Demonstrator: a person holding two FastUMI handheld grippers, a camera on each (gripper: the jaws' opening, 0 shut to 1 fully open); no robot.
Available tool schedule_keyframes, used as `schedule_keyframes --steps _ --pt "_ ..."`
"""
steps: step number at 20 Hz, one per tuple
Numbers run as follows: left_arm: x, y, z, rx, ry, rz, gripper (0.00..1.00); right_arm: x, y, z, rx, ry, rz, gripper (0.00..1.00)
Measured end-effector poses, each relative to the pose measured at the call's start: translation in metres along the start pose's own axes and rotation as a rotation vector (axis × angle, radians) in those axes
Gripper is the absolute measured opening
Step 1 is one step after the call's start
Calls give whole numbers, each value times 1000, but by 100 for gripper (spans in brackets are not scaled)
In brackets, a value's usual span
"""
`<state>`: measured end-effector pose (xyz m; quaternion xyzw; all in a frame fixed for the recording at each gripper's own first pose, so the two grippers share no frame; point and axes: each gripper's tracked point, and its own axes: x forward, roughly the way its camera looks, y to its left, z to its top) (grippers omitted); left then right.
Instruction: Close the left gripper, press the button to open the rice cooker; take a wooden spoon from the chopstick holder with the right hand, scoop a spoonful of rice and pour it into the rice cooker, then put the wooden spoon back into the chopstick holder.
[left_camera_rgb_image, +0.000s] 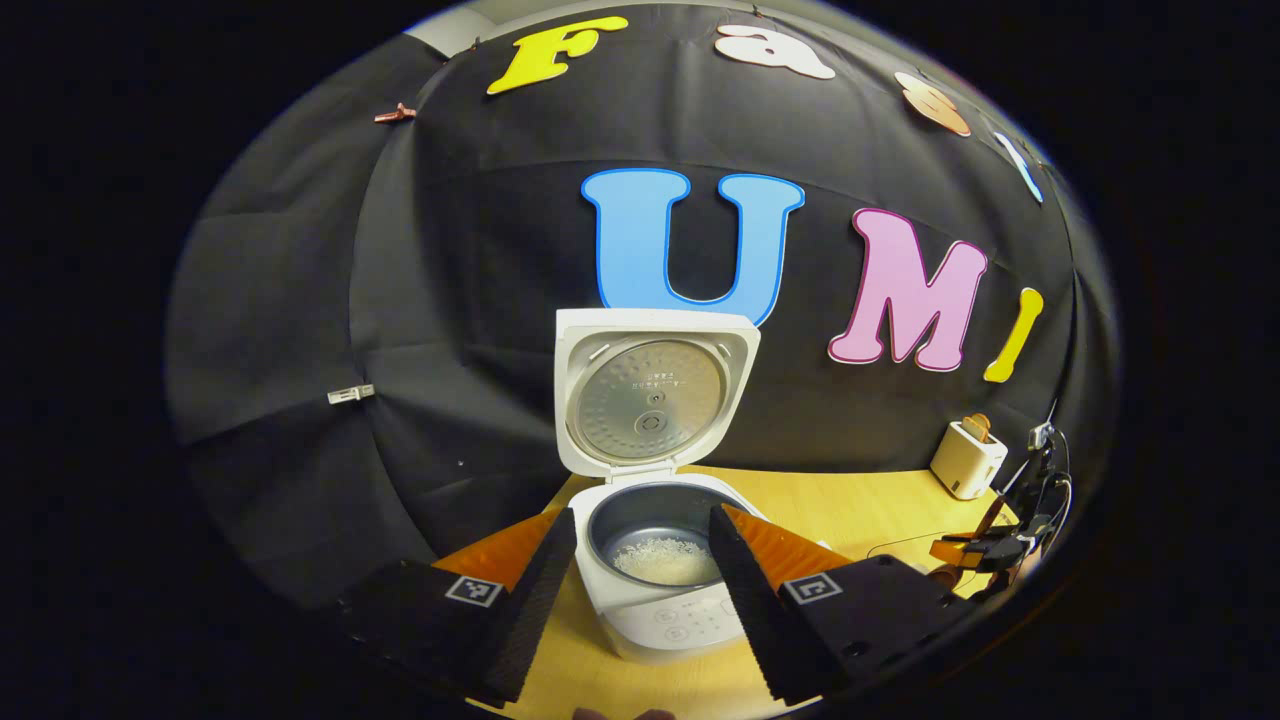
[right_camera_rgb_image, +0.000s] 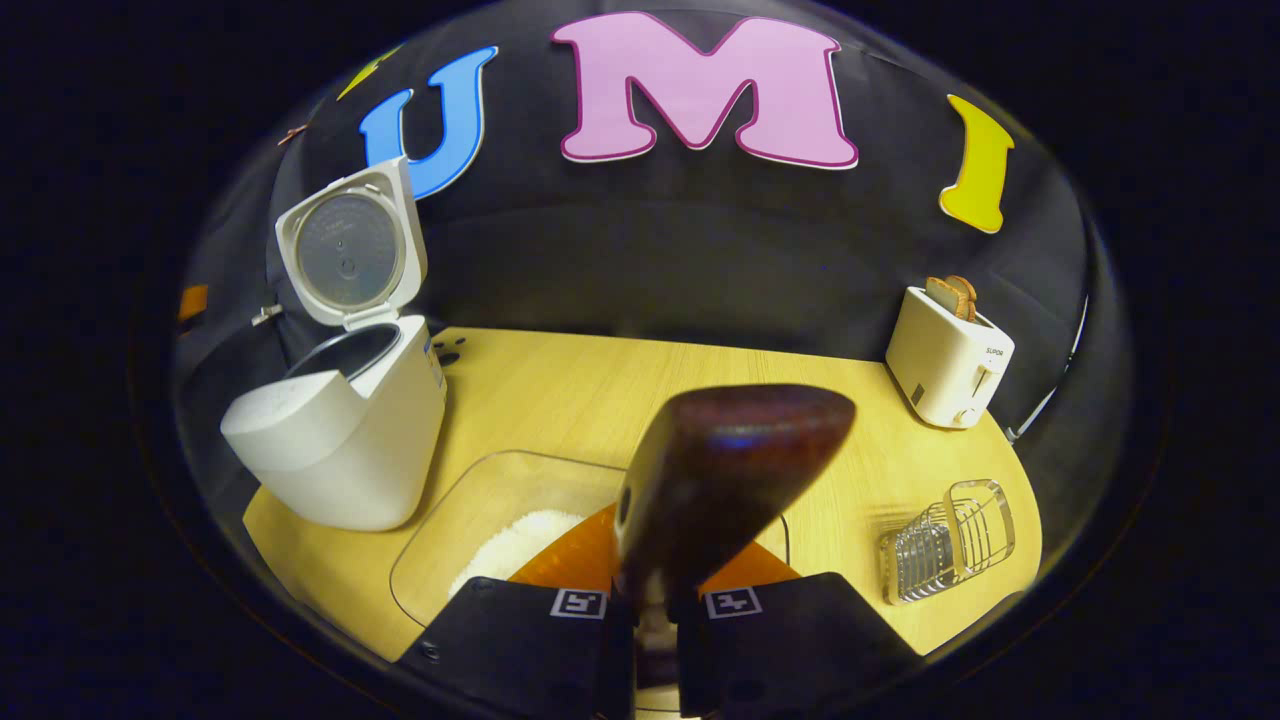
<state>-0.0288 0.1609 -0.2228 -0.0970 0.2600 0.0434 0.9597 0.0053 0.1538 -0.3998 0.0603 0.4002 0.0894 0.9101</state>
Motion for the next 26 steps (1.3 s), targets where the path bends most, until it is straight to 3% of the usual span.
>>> schedule_keyframes --steps 1,2,3,6,7,8,9,15,19,20,21,22,26 --pt "0 0 -2 -1 1 -1 87 -1 -2 -4 -1 12 -7 21" --pt "1 0 -2 -4 2 -2 86 -1 -2 -3 4 6 -13 10" --pt "0 2 -4 -8 3 -2 87 -1 -3 -3 0 11 -25 21" --pt "1 7 -4 -17 -1 2 87 6 -1 -3 -29 15 -77 21" --pt "0 8 -5 -19 -1 3 87 8 3 -4 -34 20 -91 9" --pt "0 11 -5 -22 -2 5 86 11 13 -6 -30 28 -87 21" --pt "-1 12 -5 -26 -3 7 84 13 24 -9 -9 38 -79 21" --pt "-4 23 -5 -46 -13 15 87 21 56 -9 197 73 -49 21" --pt "-6 27 -4 -43 -19 17 87 22 46 -12 469 92 -39 21" --pt "-6 27 -4 -46 -19 17 82 20 42 -13 535 94 -31 21" --pt "-5 28 -5 -47 -19 17 87 19 38 -14 593 94 -23 21" --pt "-5 28 -5 -46 -19 16 88 19 36 -15 645 93 -13 10" --pt "-5 26 0 -42 -27 12 87 11 29 -9 741 62 8 10"
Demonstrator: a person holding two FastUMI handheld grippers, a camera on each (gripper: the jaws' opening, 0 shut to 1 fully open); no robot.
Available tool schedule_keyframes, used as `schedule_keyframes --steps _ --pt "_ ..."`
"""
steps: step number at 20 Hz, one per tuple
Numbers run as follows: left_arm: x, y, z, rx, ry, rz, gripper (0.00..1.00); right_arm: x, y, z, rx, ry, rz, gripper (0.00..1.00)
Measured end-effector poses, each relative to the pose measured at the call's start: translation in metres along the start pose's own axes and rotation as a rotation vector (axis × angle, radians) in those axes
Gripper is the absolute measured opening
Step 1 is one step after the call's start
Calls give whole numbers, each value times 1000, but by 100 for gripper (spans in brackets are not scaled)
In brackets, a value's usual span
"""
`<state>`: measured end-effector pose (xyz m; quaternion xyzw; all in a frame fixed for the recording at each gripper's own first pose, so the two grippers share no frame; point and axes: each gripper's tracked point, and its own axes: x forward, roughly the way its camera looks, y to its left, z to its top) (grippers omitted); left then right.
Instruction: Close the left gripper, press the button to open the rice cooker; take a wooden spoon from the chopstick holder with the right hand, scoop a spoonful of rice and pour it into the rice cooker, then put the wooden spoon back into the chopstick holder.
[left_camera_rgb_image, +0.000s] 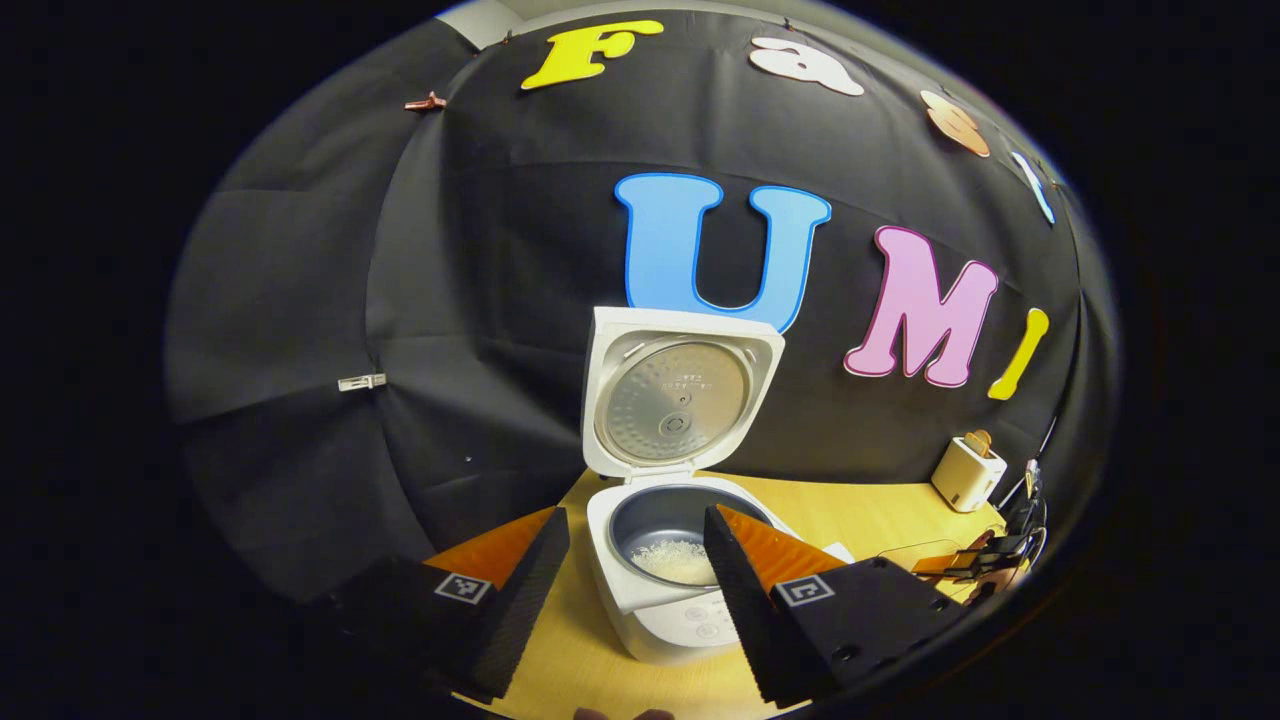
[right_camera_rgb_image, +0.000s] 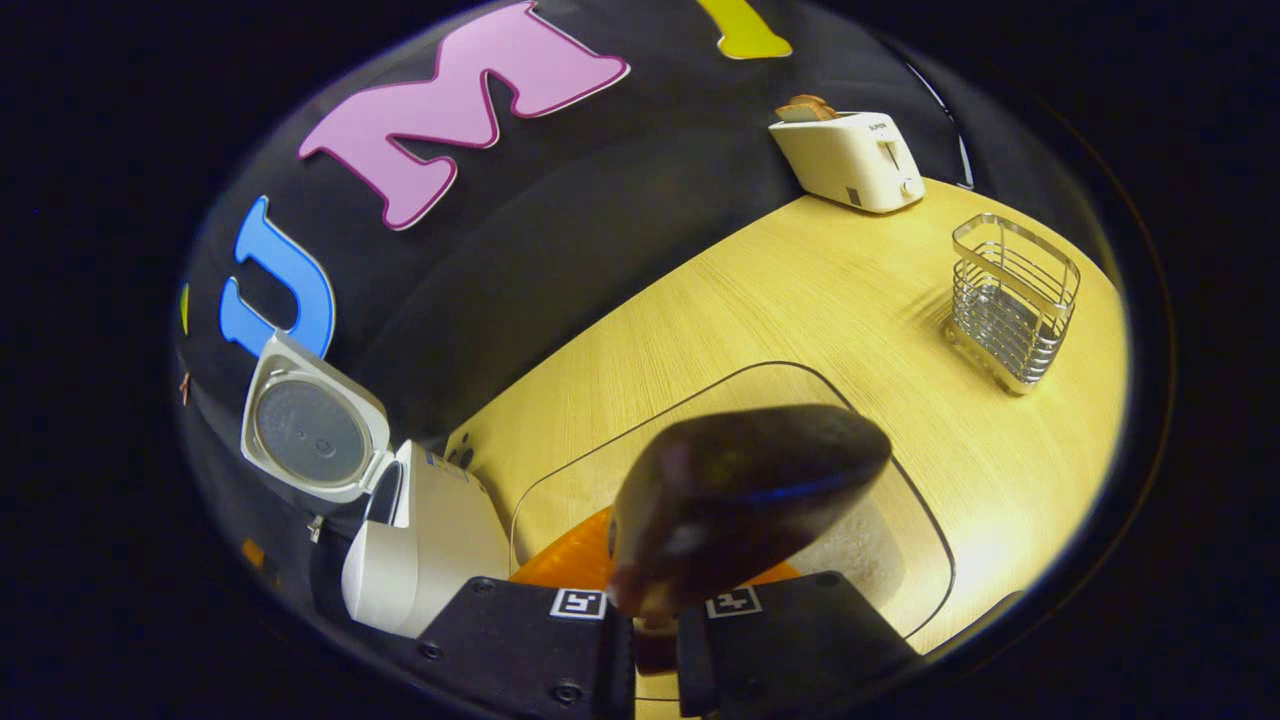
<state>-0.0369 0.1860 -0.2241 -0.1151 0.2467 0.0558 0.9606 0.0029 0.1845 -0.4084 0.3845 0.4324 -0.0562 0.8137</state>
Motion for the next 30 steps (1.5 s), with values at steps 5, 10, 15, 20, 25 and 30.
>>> schedule_keyframes --steps 5,10,15,20,25,30 --pt "-2 -3 0 1 -4 -6 87 -9 8 20 103 -37 54 10" --pt "-2 -4 4 -2 -13 -13 87 -18 8 44 177 -75 84 10" --pt "-1 -4 4 -1 -17 -21 87 -30 14 68 264 -98 133 10" --pt "1 -5 4 -16 -18 -26 87 -43 44 93 344 -108 206 10" --pt "0 -3 6 -21 -28 -29 87 -50 93 114 350 -116 271 9" --pt "-4 4 7 -37 -39 -16 87 -46 167 121 367 -99 355 9"
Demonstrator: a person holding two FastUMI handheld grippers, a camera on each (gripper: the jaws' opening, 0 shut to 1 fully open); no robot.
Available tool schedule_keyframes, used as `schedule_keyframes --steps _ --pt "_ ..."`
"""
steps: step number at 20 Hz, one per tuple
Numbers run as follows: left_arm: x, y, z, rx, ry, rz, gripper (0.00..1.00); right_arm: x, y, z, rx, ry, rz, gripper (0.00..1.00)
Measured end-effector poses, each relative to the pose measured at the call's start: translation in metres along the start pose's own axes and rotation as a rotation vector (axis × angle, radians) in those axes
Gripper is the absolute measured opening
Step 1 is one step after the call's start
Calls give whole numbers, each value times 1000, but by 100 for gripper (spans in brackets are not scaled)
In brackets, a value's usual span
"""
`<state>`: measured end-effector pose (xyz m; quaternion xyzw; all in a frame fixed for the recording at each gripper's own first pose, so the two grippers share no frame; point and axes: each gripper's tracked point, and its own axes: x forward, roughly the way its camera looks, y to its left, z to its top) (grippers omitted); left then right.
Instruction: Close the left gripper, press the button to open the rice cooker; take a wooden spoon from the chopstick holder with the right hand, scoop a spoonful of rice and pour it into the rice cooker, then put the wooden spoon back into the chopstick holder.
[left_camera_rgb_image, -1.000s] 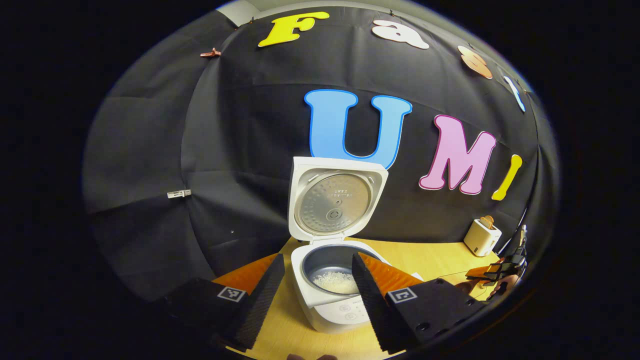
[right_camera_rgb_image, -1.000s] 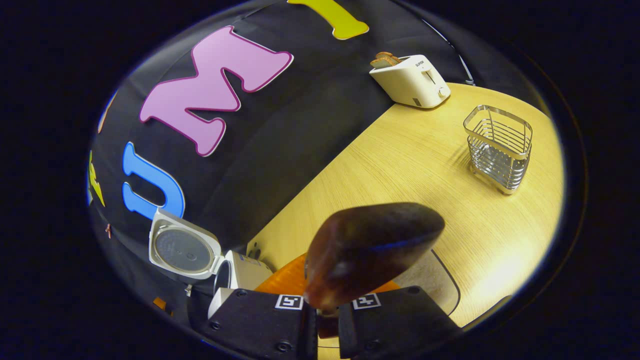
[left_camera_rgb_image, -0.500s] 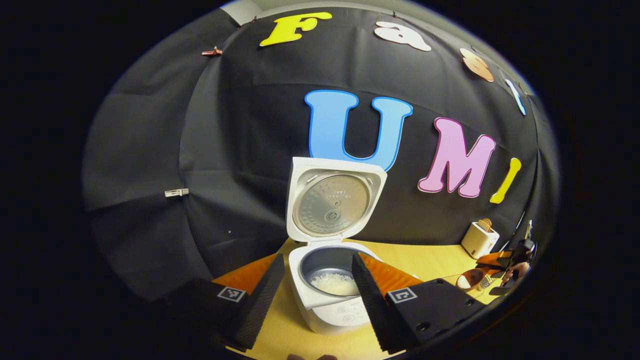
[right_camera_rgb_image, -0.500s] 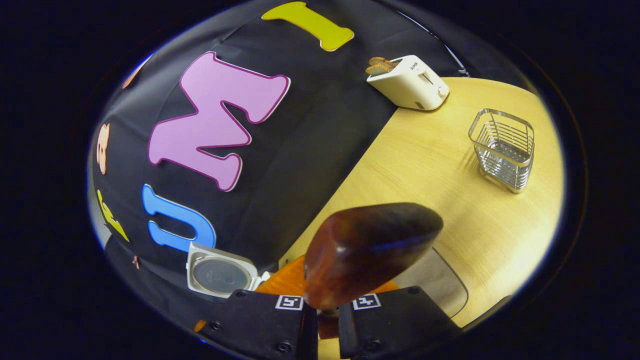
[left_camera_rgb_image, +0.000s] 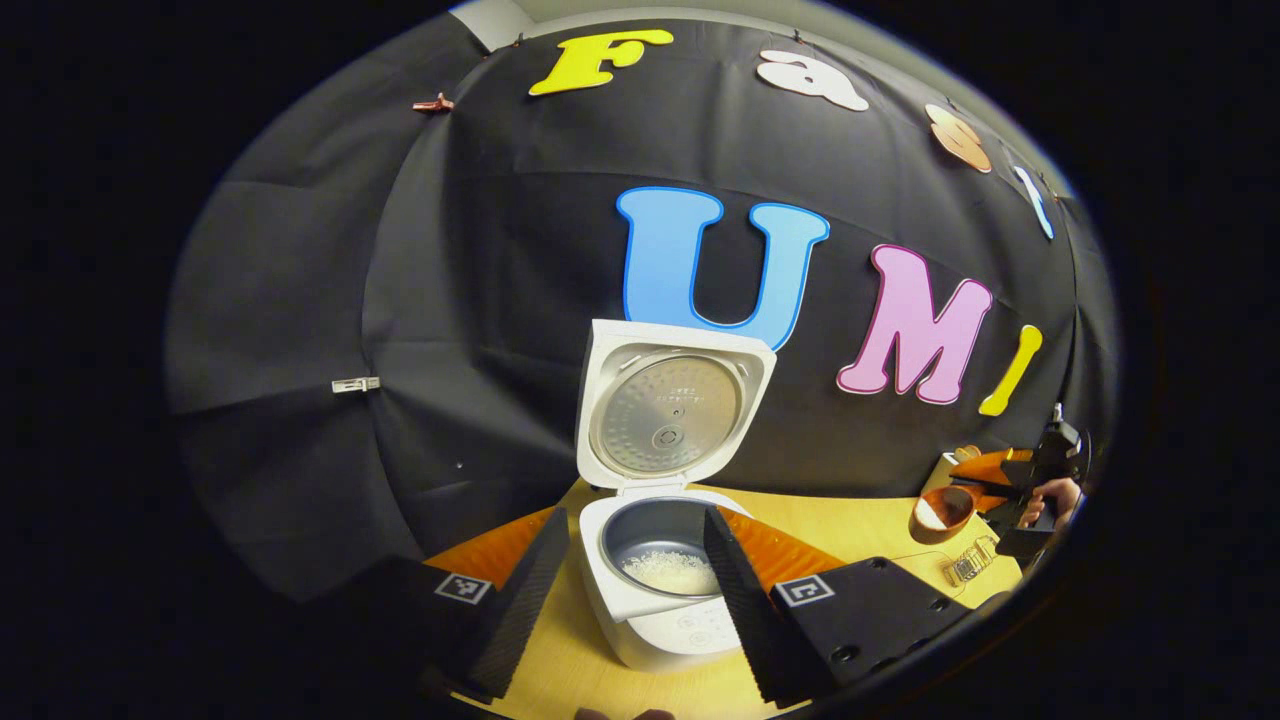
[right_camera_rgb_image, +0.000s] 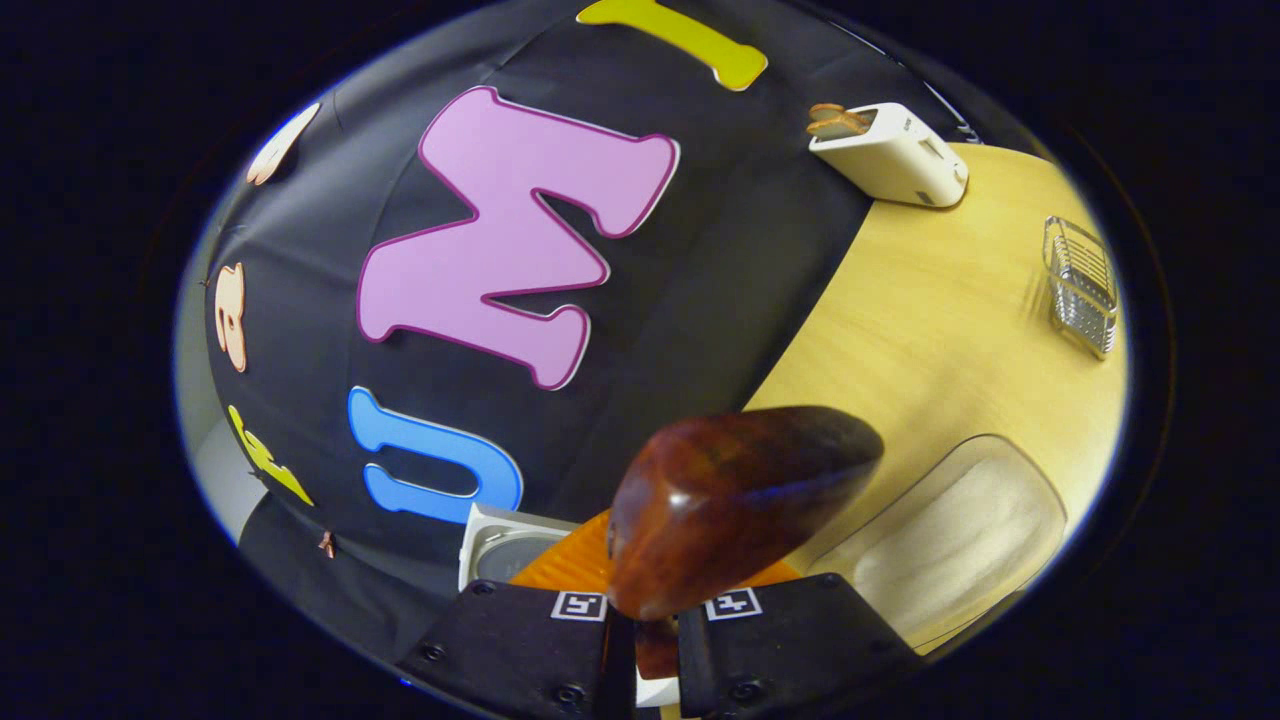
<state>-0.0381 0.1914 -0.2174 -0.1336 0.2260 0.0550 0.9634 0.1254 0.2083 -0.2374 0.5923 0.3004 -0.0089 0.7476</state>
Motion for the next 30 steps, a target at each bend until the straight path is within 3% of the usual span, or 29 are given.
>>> schedule_keyframes --steps 6,7,8,12,14,15,19,20,22,23,30 --pt "-8 17 -1 -19 -11 35 87 43 58 -45 -45 46 41 9" --pt "-10 21 -1 -23 -13 44 82 50 64 -54 -69 51 39 8" --pt "-11 26 0 -25 -15 52 87 57 69 -62 -99 53 37 8" --pt "-16 44 -1 -16 -26 91 88 78 101 -97 -167 78 76 9" --pt "-16 50 -1 -24 -22 102 88 86 116 -109 -249 67 89 8" --pt "-16 53 -2 -25 -19 107 87 89 122 -114 -291 62 95 20" --pt "-11 59 -5 -34 -15 116 87 108 142 -132 -388 67 109 20" --pt "-10 60 -5 -36 -13 117 82 113 144 -134 -418 57 102 20" --pt "-8 62 -5 -40 -13 119 87 122 147 -141 -489 47 85 20" --pt "-7 63 -7 -39 -11 121 87 124 148 -147 -521 51 88 8" --pt "-6 71 -14 -46 5 138 88 135 156 -185 -693 89 116 8"
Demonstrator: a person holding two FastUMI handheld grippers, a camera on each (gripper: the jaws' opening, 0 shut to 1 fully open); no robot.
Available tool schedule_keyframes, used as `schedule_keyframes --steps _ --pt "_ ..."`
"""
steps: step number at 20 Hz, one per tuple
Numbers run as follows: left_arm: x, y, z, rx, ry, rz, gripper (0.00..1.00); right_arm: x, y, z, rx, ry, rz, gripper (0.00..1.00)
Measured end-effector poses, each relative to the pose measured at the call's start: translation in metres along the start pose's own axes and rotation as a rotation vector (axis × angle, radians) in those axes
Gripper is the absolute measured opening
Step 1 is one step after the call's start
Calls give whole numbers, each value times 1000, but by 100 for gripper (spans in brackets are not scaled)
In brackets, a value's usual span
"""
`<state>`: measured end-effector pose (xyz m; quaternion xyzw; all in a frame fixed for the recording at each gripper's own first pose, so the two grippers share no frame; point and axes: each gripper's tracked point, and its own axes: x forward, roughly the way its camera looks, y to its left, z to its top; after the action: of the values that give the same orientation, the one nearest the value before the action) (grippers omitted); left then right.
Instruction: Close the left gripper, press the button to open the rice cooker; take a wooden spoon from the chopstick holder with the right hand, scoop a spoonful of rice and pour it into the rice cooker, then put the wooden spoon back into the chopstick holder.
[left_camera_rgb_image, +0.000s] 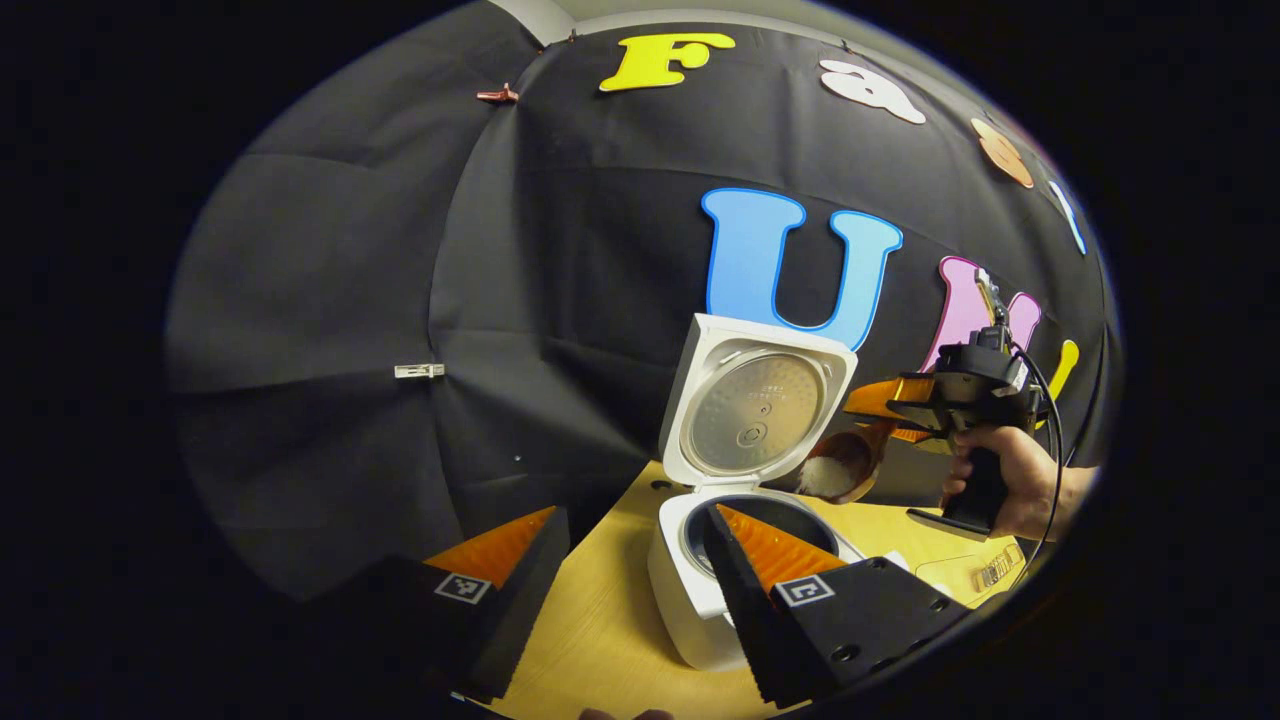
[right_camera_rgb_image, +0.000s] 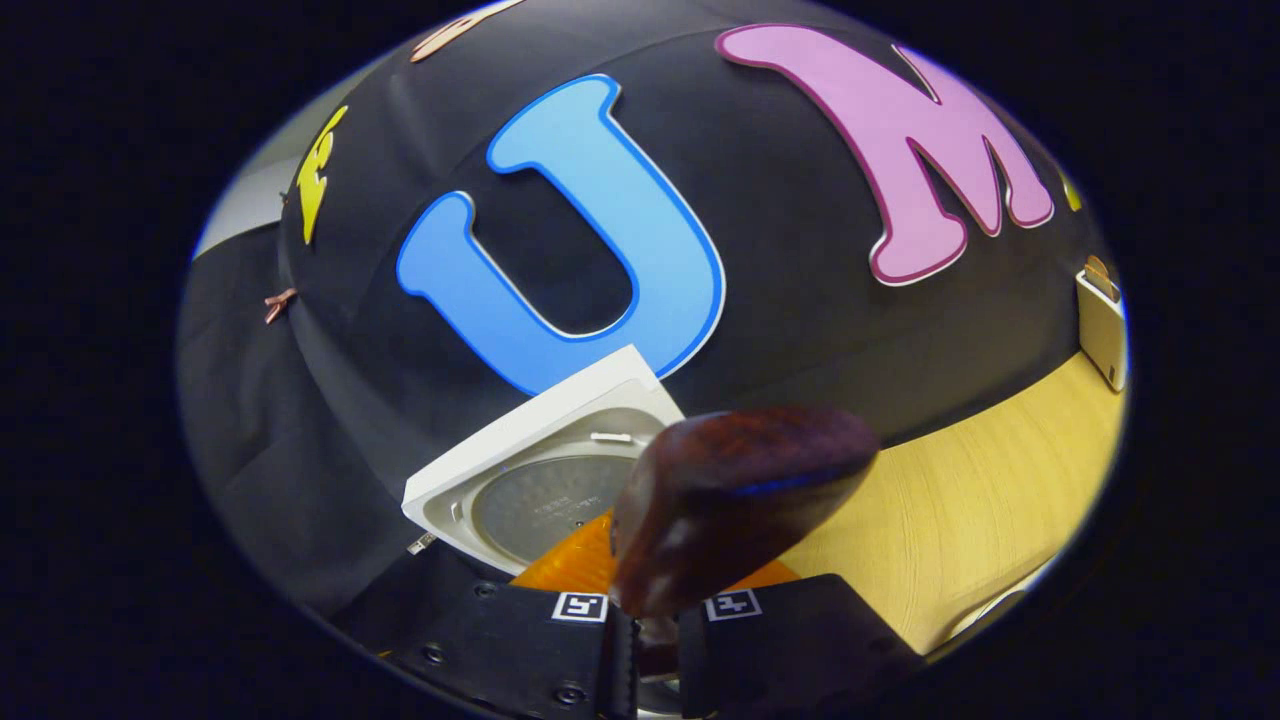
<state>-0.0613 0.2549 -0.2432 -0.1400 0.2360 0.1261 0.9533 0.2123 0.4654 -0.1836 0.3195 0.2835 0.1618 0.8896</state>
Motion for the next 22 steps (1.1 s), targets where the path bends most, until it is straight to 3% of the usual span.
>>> schedule_keyframes --steps 9,10,11,16,22 --pt "-5 5 -10 -8 17 18 88 4 21 -12 -307 -3 64 8" --pt "-6 6 -12 -9 18 18 88 4 25 -13 -357 -7 81 20" --pt "-7 5 -14 -10 20 17 87 3 31 -15 -411 -12 97 8" --pt "-10 4 -22 -10 35 17 88 1 58 -27 -684 -43 171 9" --pt "-12 2 -30 -34 38 17 88 -5 75 -40 -902 -72 217 9"
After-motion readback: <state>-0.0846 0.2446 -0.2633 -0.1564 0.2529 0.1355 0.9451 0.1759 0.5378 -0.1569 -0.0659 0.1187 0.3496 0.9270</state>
